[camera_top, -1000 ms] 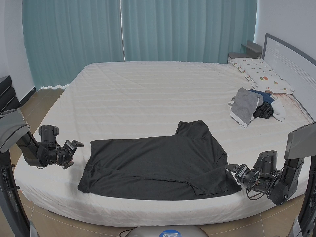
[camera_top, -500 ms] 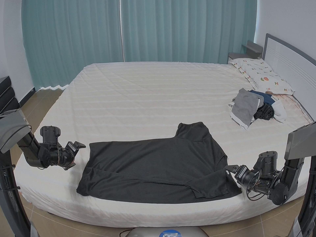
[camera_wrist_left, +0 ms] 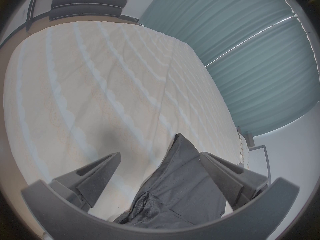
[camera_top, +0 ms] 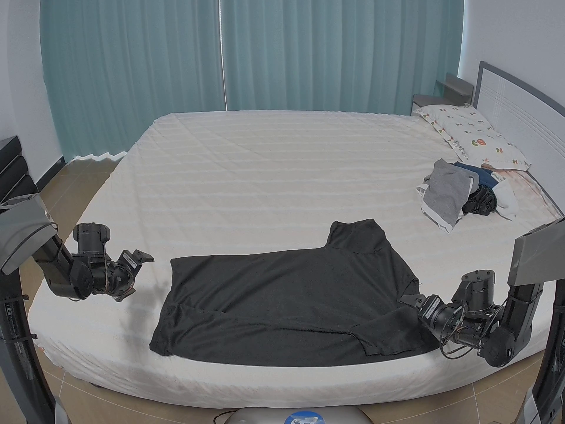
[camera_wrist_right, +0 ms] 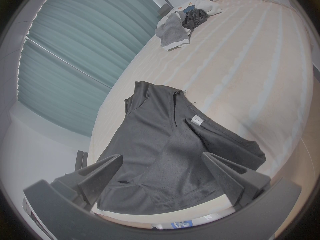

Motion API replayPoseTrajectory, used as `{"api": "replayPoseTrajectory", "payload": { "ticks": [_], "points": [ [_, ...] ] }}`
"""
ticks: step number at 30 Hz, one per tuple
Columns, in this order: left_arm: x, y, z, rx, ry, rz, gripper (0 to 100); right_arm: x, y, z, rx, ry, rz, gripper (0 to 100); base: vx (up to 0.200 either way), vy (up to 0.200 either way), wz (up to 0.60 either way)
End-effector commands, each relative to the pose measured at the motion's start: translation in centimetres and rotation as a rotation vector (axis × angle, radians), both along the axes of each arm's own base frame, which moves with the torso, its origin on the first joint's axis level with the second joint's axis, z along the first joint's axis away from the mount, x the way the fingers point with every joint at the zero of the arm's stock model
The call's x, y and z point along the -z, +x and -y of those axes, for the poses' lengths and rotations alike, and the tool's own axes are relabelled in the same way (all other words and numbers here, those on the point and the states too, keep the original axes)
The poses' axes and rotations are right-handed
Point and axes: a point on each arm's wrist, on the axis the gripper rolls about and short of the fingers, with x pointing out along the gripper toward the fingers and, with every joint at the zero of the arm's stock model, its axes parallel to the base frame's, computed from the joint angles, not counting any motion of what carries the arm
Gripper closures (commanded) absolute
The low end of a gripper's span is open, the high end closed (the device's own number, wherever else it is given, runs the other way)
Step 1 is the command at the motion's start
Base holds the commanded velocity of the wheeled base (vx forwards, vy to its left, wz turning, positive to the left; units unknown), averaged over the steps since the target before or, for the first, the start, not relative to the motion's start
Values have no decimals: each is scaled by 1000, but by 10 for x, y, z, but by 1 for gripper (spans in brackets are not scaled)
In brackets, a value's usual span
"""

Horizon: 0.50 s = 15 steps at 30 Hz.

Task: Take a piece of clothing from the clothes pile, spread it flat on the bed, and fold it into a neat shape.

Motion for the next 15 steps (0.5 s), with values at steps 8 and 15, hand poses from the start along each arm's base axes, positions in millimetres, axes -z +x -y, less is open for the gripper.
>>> {"api": "replayPoseTrajectory", "payload": {
  "ticks": [8,15],
  "points": [
    [5,-6,22,48,16,-28,0,0,1,0,-1,1,2,0,0,0,0],
    [4,-3,29,60,11,-23,0,0,1,0,-1,0,4,0,0,-57,0]
  ]
}}
